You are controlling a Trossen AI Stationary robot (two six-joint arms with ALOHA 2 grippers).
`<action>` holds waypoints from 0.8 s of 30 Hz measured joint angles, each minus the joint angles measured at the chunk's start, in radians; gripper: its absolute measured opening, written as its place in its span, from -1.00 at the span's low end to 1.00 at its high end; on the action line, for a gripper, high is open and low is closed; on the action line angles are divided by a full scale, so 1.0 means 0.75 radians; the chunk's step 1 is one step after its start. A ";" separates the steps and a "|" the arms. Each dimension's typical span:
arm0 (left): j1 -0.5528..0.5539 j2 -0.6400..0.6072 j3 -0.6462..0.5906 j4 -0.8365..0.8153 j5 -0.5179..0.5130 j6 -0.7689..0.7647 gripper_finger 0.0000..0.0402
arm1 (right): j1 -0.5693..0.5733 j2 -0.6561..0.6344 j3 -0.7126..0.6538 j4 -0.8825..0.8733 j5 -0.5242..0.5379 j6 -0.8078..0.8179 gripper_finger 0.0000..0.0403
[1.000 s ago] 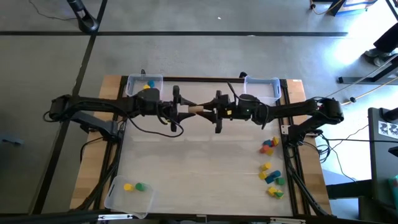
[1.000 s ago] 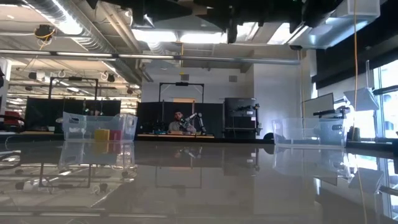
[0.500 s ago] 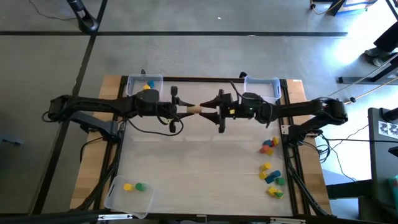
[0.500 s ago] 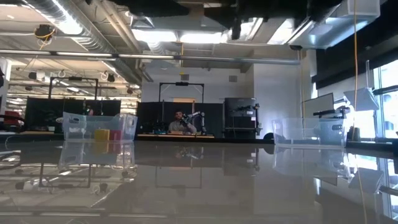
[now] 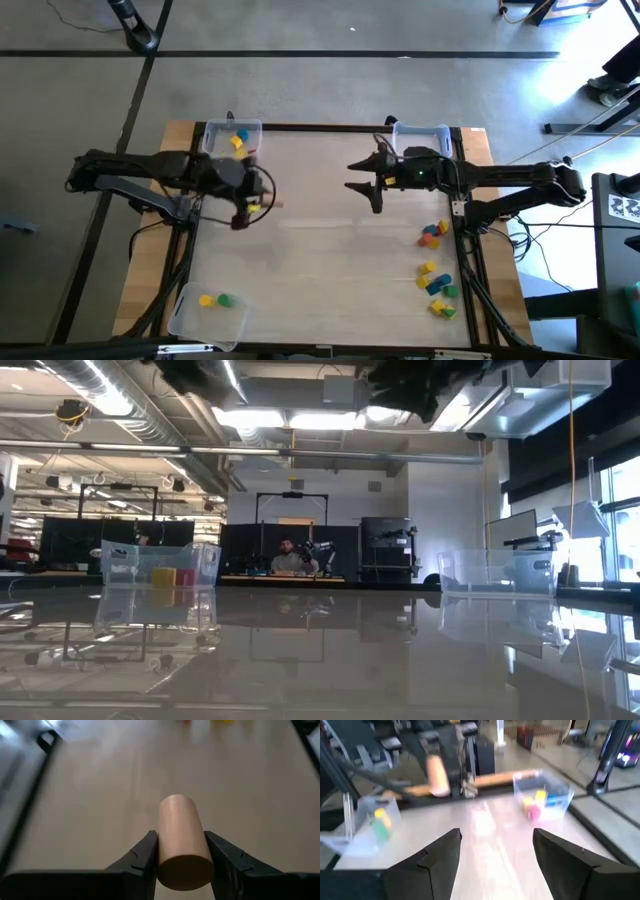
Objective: Sort blocks by size
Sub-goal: Put the right brown cylinder block into the bottom transparent bin
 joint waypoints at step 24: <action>-1.120 0.280 0.003 -0.232 -0.014 -1.377 -0.42 | 0.001 0.065 -0.002 -0.140 0.230 0.294 0.23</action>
